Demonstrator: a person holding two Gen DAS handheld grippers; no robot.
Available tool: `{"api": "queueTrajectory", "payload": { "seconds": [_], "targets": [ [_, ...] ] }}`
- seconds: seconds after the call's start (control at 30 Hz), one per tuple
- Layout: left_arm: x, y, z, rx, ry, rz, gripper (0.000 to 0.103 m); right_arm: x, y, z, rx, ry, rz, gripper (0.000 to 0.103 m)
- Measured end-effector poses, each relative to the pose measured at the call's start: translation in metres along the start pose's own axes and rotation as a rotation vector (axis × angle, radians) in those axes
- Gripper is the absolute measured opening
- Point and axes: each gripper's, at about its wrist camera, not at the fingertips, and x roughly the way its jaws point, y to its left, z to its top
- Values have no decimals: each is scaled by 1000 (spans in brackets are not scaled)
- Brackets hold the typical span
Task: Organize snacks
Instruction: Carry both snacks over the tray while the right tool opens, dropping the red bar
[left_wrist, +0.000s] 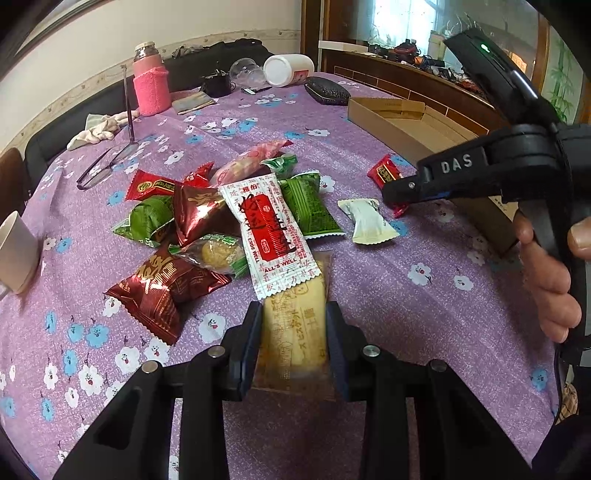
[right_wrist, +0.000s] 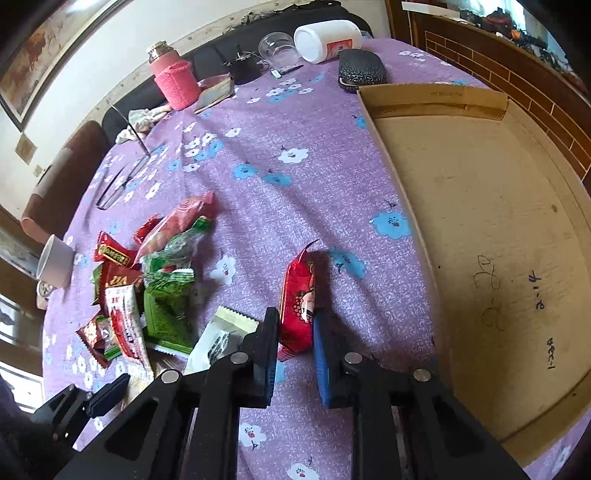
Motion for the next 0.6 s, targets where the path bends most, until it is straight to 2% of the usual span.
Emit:
{"api": "queueTrajectory", "payload": {
  "seconds": [0.23,0.6],
  "targets": [
    [-4,4,0,-29,-8,-42,33,-20,-9,-21,14,-34,68,18],
    [-21,-4,1,-57,-43,-112,33,-45,-21,-36,17,-58,125,18]
  ]
}}
